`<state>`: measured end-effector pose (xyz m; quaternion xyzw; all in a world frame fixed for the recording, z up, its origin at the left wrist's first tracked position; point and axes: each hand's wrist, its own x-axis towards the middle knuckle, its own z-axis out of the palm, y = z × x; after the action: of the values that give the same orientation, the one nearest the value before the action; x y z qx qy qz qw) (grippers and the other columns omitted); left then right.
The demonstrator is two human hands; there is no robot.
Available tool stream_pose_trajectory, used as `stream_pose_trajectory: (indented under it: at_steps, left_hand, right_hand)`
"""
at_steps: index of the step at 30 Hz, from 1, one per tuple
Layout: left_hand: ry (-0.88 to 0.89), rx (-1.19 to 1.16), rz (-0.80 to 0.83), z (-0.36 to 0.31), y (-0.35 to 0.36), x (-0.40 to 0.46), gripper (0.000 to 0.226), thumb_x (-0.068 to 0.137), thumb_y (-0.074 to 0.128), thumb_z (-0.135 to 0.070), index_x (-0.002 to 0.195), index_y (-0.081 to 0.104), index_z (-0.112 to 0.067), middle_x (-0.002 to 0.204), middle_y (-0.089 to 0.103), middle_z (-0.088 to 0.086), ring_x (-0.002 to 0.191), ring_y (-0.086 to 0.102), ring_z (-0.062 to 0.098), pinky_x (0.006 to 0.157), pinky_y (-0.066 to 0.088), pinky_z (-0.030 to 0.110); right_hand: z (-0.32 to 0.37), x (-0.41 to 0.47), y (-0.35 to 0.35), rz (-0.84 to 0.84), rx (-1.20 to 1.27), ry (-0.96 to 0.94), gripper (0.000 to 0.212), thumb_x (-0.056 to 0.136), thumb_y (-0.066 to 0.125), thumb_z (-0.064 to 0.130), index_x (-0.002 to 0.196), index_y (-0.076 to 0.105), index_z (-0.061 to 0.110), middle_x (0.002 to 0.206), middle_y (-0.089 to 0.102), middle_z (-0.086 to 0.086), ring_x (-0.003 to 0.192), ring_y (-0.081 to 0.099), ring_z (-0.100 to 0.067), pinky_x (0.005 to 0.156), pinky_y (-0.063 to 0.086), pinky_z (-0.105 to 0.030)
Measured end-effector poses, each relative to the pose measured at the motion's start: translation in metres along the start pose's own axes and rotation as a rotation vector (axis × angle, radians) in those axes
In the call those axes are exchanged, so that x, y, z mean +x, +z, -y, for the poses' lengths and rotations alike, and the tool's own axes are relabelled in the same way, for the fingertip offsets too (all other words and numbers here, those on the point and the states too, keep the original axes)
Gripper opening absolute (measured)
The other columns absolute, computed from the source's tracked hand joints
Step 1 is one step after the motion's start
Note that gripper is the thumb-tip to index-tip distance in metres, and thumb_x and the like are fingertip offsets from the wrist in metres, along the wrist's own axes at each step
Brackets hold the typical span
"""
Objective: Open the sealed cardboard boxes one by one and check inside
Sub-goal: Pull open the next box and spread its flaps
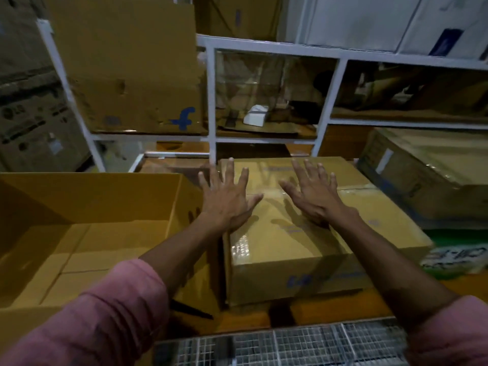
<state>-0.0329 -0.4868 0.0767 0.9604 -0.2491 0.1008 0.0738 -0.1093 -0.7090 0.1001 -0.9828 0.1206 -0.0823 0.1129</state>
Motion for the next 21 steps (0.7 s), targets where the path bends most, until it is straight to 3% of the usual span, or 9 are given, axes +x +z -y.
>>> stream_pose_trajectory:
  at_steps: [8,12,18,21]
  left_hand:
    - [-0.199,-0.049,0.255,-0.040,0.027,0.048,0.088,0.089,0.017,-0.085,0.161,0.003,-0.036,0.170,-0.013,0.007,0.152,-0.007,0.051,0.119,0.002,0.071]
    - [-0.250,-0.058,0.291,-0.037,0.029,0.064,0.090,0.088,0.019,-0.086,0.161,0.000,-0.038,0.170,-0.014,0.007,0.150,-0.001,0.054,0.118,0.007,0.069]
    - [-0.291,-0.101,0.323,-0.027,0.035,0.078,0.092,0.085,0.021,-0.089,0.161,0.000,-0.040,0.170,-0.013,0.004,0.150,0.006,0.054,0.113,0.025,0.068]
    - [-0.277,-0.124,0.294,-0.026,0.035,0.077,0.093,0.085,0.023,-0.089,0.161,0.004,-0.039,0.170,-0.008,0.005,0.149,0.010,0.054,0.113,0.028,0.067]
  right_hand:
    - [-0.127,0.043,0.001,0.129,-0.076,0.166,0.103,0.076,0.002,0.095,0.161,0.007,0.038,0.171,0.003,-0.004,0.154,0.004,-0.045,0.120,0.004,-0.068]
    - [-0.161,0.060,-0.004,0.169,-0.107,0.171,0.102,0.073,0.001,0.096,0.158,0.013,0.041,0.171,0.003,0.000,0.153,0.003,-0.049,0.115,0.002,-0.073]
    - [-0.193,0.091,-0.008,0.230,-0.037,0.146,0.107,0.066,0.006,0.104,0.156,0.006,0.046,0.170,-0.005,0.008,0.152,0.016,-0.044,0.111,0.023,-0.076]
    - [-0.195,0.094,-0.006,0.189,-0.027,0.102,0.106,0.070,0.008,0.102,0.157,0.013,0.042,0.170,0.000,0.005,0.153,0.018,-0.038,0.111,0.026,-0.074]
